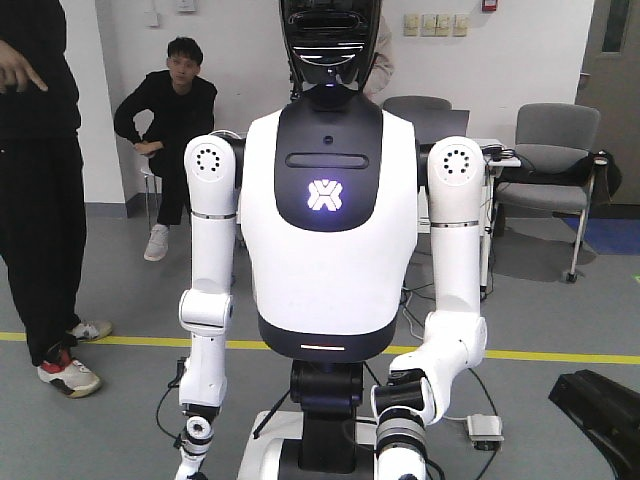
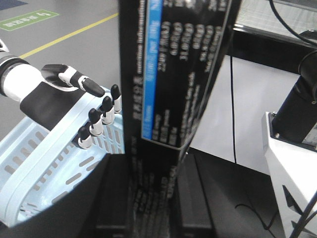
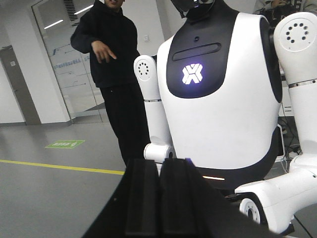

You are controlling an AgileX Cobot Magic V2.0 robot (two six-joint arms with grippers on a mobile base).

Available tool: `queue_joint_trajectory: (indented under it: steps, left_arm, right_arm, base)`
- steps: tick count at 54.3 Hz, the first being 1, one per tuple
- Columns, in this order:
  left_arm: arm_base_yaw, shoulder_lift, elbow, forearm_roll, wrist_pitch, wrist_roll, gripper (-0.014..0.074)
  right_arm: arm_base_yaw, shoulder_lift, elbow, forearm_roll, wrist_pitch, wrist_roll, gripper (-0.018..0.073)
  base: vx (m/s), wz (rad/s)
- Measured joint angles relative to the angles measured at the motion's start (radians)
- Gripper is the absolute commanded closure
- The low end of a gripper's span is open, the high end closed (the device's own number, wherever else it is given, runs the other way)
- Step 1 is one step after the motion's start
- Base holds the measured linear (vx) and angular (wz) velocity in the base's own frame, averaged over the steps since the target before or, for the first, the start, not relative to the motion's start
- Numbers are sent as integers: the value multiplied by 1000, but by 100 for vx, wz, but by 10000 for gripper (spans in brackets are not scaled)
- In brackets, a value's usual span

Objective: Pick snacks and fruit into basket
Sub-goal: 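Move the left gripper holding the black Franzzi box over the basket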

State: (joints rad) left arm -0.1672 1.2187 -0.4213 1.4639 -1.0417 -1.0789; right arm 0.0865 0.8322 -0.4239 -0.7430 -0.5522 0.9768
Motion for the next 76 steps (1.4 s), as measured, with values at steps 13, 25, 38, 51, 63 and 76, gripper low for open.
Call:
queue_joint_trajectory:
  steps: [13,25,38,51,63,76]
  left_arm:
    - [-74,83,-72,4,-2,0,596]
    - [-154,169,-137,4,43,0,596]
    - [-219,275,-183,3,119,0,596]
    - [-260,363,-220,-1,149,0,596]
    - [-280,386,-221,0,172,0,596]
    - [-323,390,-284,-2,212,-17,596]
  right_arm:
    - [0,0,0,15,3,-40,568]
    - [0,0,0,17,4,-46,568]
    - [0,0,0,17,4,-47,568]
    - [0,0,0,17,4,-47,568]
    - [0,0,0,17,5,-48,568]
    - [0,0,0,17,5,-49,568]
  base:
    - [0,0]
    - [0,0]
    - [0,0]
    - [0,0]
    - [0,0]
    - [0,0]
